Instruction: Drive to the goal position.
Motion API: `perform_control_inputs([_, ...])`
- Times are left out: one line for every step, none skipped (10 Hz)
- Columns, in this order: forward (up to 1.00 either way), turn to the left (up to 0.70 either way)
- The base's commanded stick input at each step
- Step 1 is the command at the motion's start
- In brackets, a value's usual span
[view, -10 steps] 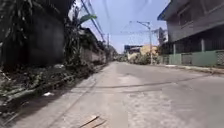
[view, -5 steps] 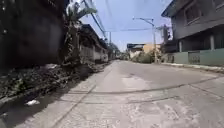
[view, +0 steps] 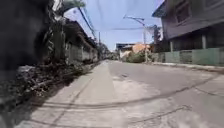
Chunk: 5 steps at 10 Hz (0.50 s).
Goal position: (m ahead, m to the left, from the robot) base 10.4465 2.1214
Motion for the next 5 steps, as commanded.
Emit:
perform_control_inputs([1.00,0.00])
perform_control_inputs([1.00,0.00])
perform_control_inputs([1.00,0.00])
perform_control_inputs([1.00,0.00])
perform_control_inputs([1.00,0.00])
